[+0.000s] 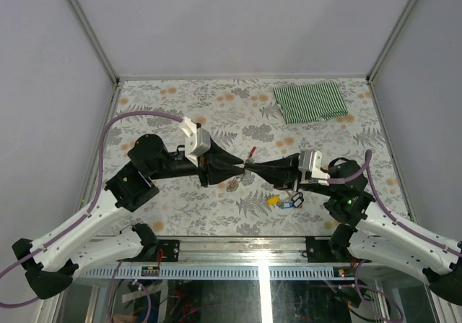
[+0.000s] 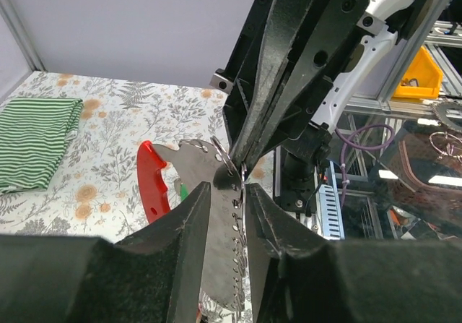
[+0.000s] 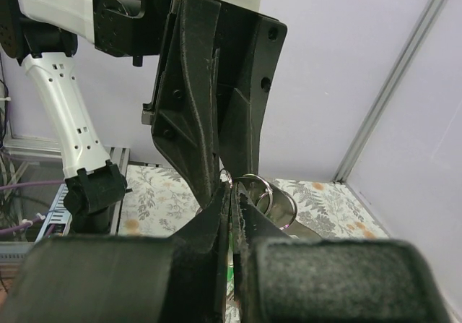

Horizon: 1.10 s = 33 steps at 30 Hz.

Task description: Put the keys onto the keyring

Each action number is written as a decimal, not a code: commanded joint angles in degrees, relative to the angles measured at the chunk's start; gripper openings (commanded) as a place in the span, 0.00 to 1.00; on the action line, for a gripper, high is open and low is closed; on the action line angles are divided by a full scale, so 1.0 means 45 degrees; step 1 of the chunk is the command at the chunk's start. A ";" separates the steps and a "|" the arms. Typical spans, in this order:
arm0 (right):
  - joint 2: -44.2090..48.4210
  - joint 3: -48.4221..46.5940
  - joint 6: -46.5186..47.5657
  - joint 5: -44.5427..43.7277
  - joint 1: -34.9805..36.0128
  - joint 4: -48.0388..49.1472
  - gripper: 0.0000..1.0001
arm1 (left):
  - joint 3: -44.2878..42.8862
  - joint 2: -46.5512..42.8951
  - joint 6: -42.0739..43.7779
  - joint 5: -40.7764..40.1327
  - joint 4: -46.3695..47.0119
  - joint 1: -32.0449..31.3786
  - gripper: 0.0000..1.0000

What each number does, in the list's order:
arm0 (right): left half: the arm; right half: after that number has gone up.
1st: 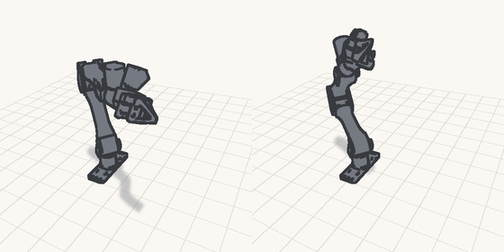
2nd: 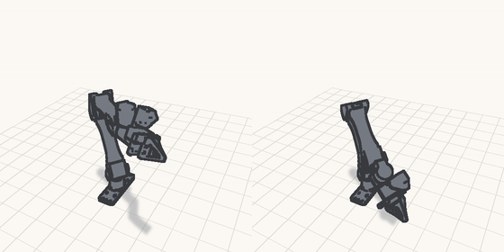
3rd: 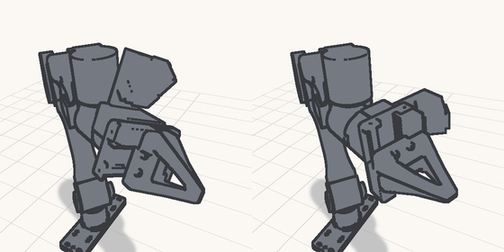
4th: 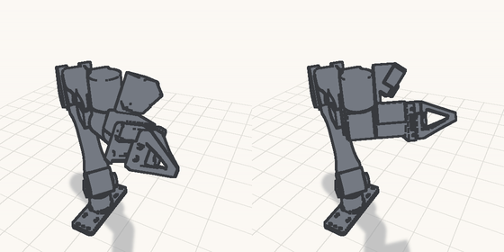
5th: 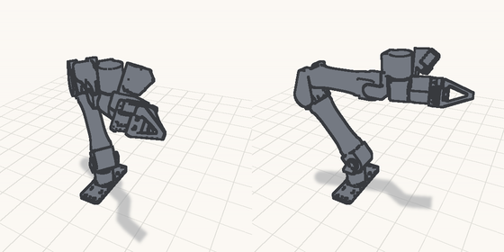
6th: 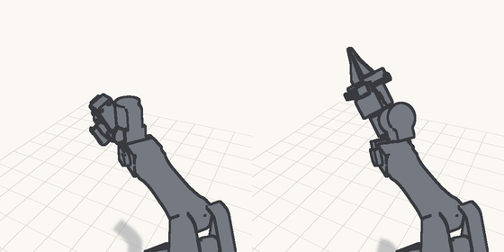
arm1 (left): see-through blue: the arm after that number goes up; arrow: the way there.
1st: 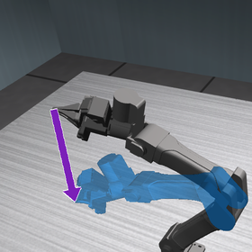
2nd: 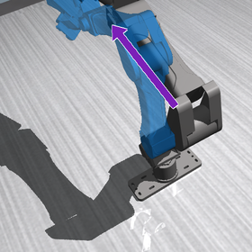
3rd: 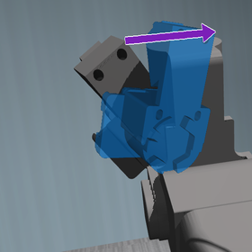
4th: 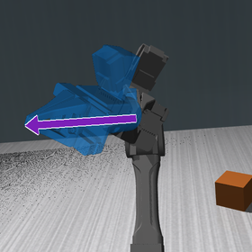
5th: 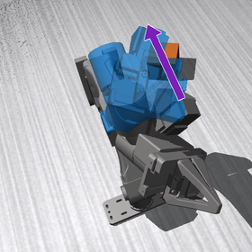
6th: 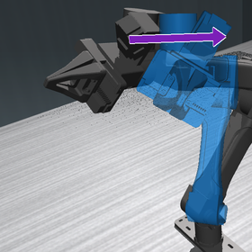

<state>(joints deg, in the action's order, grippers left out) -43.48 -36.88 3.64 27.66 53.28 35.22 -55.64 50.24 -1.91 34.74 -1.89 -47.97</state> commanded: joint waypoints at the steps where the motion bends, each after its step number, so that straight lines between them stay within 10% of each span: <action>1: 0.0345 -0.0062 0.0165 -0.0419 0.0180 0.0847 0.00 | 0.0450 -0.0343 -0.0045 0.0830 0.1666 0.0013 0.28; 33: 0.0643 -0.0189 0.0422 0.0356 0.0186 0.0133 0.00 | 0.0523 -0.0187 -0.0641 0.0767 0.2764 0.0010 0.00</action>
<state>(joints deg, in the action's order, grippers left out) -41.17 -36.05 5.17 26.57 53.63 34.41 -52.23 49.15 -4.47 38.41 5.63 -47.97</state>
